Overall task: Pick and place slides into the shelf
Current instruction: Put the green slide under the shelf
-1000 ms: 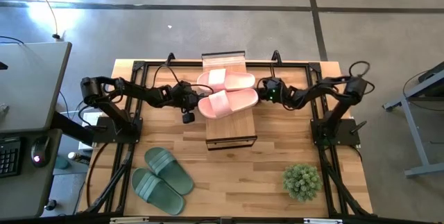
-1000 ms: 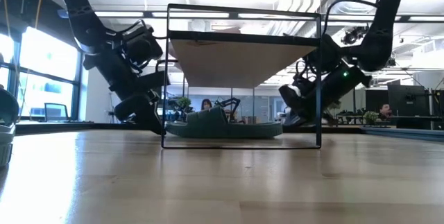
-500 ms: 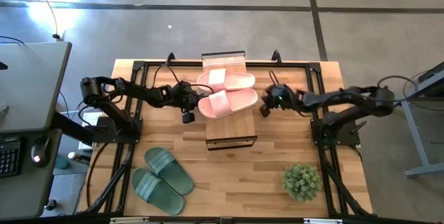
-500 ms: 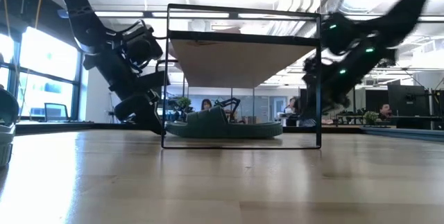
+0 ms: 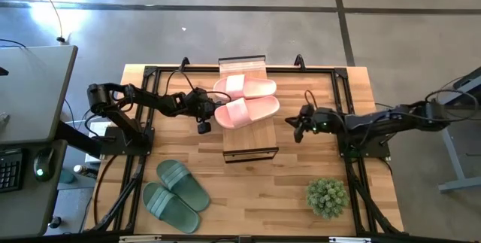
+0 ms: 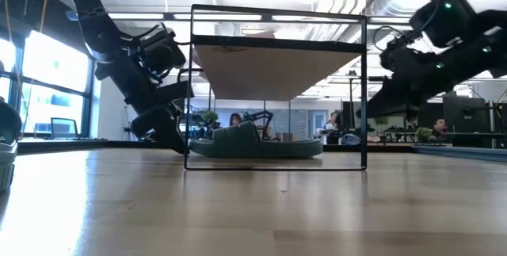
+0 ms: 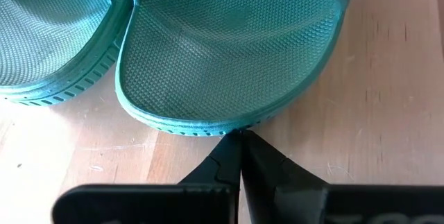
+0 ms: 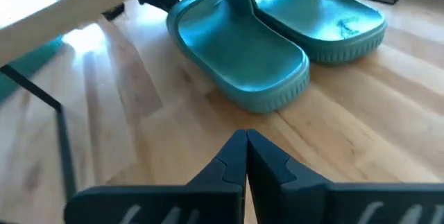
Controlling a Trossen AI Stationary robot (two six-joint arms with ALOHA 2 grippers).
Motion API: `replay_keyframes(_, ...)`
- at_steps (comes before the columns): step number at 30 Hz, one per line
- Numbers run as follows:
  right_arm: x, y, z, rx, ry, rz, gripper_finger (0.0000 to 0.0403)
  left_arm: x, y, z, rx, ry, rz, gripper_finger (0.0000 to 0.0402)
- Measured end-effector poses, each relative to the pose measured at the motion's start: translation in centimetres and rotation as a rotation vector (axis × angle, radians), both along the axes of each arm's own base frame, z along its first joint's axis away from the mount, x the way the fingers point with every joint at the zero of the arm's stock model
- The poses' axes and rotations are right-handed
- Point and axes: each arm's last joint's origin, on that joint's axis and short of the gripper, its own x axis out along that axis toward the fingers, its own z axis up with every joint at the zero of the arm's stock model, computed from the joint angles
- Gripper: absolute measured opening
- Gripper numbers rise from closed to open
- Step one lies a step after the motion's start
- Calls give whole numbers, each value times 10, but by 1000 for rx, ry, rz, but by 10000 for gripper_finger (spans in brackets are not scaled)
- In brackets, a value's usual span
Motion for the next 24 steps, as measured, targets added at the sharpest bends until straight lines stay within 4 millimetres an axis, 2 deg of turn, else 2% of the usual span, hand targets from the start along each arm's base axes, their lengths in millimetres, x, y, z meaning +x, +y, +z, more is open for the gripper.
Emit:
replay_keyframes(3,10,-3,-2,-1,39,12,0,0,0,0,-1,-2,-1,0)
replay_keyframes(6,15,-6,-14,64,31,21,0,0,0,0,-5,-9,-1,0)
replay_keyframes(11,12,-10,-23,98,-166,10,0,1,0,0,-4,-20,3,0)
replay_keyframes(14,17,-12,-31,113,-126,60,0,2,1,1,-3,-30,2,0)
replay_keyframes(18,36,-16,-34,47,-89,122,0,2,0,1,-9,-33,8,0)
replay_keyframes(24,55,-21,-41,12,-44,116,0,2,0,1,-18,-37,21,0)
